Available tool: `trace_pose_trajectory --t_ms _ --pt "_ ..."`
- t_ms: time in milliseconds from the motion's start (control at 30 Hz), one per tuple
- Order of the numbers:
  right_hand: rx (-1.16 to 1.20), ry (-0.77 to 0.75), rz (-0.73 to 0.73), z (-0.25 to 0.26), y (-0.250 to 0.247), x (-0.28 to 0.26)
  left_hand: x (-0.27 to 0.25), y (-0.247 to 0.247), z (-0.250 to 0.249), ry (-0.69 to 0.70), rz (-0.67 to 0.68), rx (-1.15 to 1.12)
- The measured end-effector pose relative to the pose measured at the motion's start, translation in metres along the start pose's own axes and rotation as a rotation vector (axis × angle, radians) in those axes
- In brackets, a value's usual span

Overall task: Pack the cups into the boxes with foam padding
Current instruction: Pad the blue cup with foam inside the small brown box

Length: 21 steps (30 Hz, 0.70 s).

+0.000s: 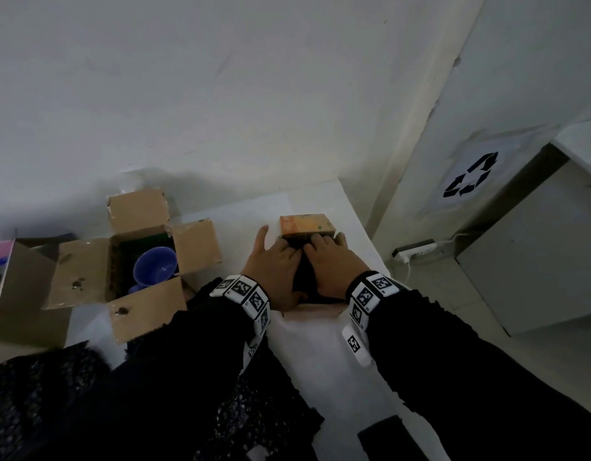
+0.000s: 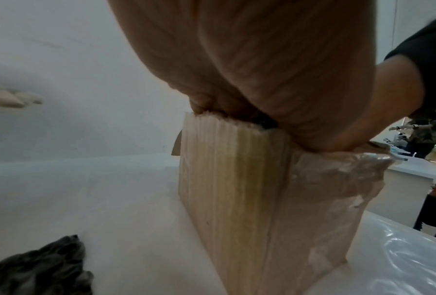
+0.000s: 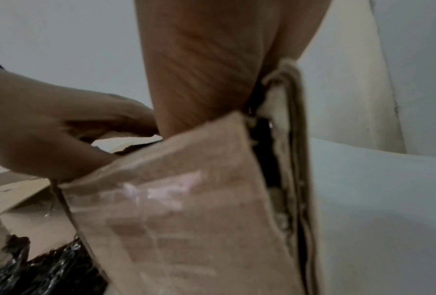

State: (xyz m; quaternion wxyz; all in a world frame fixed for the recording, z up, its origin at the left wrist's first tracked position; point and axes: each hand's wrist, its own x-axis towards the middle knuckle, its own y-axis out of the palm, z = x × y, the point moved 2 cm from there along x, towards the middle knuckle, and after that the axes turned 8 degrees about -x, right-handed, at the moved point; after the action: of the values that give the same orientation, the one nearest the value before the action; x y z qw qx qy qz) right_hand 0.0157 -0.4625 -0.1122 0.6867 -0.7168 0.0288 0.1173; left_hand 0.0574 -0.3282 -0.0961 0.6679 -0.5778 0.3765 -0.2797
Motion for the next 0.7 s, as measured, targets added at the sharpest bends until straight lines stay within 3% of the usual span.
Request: trace_pose_trajectory --t_ms 333,533,700 --pt "0.020 -0.004 0.105 0.000 -0.008 0.011 -0.003 -0.004 0.007 -0.024 0.064 0.055" --pt "-0.126 0.006 -0.223 -0.005 -0.001 0.001 -0.001 -0.002 0.007 -0.016 0.061 -0.044" --pt "-0.166 0.019 -0.249 -0.005 0.005 0.003 0.004 0.003 0.009 0.014 0.073 -0.021"
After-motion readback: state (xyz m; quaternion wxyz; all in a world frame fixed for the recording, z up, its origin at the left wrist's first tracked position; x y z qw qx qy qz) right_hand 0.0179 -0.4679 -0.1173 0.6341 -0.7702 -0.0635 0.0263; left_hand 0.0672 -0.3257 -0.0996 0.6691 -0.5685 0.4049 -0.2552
